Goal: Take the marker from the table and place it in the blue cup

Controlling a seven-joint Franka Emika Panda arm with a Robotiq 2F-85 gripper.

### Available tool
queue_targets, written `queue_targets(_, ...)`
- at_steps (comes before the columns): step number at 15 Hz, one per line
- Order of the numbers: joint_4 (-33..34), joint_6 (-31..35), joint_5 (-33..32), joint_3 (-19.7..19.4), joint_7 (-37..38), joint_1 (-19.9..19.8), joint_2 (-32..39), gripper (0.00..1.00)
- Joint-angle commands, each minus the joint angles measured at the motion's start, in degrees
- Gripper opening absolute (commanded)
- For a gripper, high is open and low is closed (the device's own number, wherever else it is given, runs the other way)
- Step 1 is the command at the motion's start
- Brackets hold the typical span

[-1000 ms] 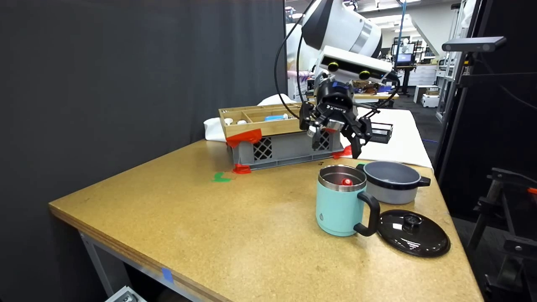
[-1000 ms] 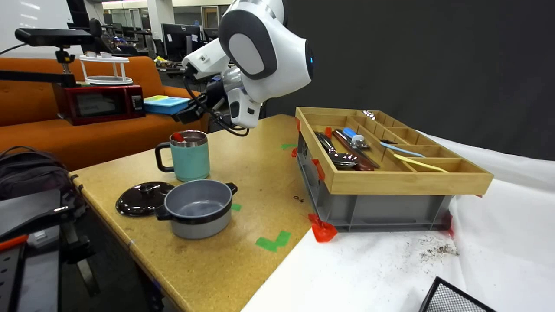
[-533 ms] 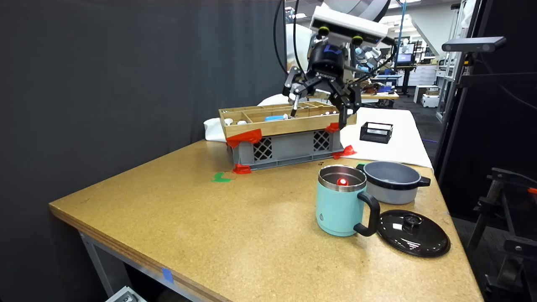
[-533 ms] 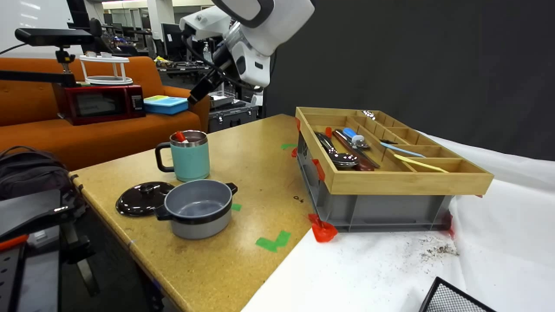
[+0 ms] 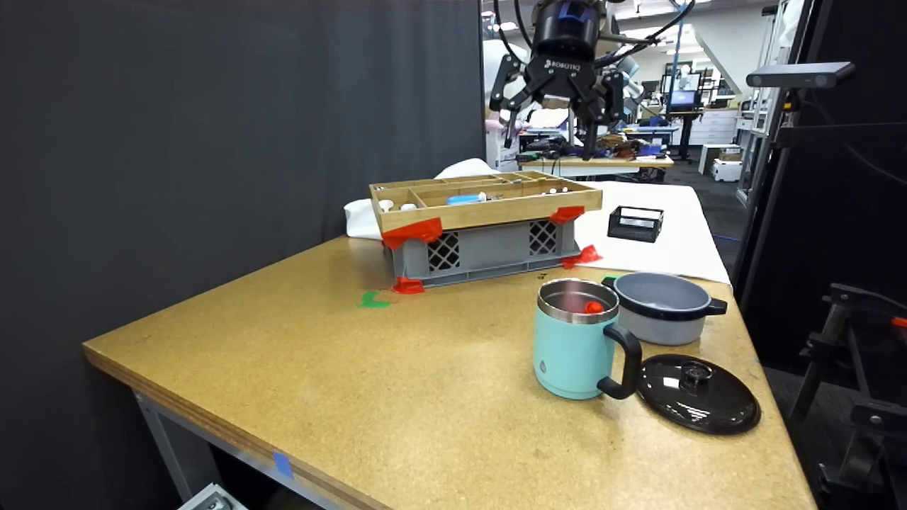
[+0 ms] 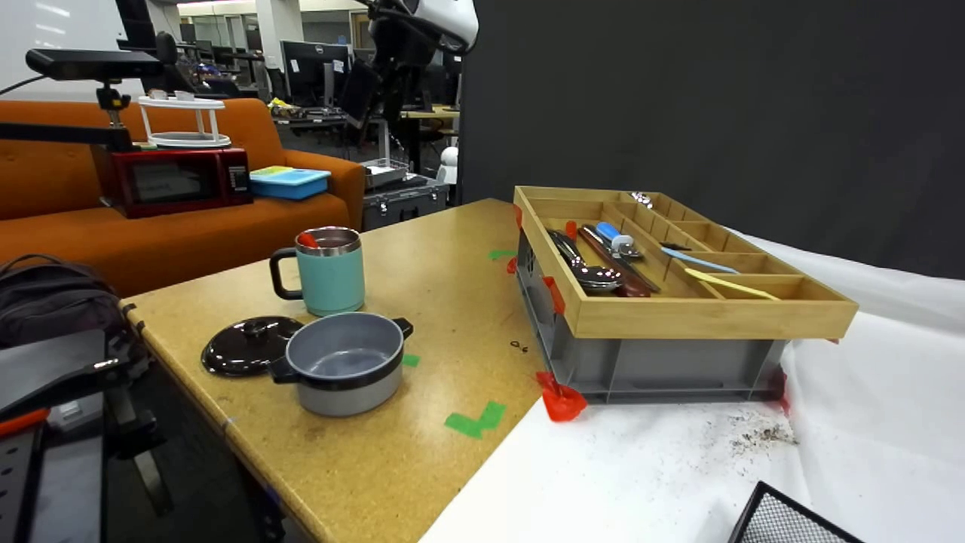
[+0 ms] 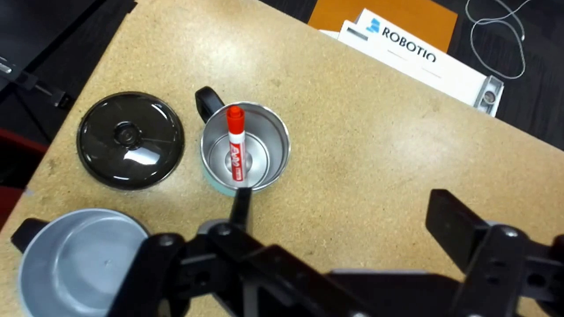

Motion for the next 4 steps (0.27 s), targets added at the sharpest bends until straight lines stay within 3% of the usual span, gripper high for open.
queue_targets(1, -2.27, 1.75, -5.78, 0.77, 6.26, -0.16, -3.01, 1.0)
queue_targets(4, -2.71, 1.72, -8.96, 1.33, 9.58, -0.32, -4.01, 1.0)
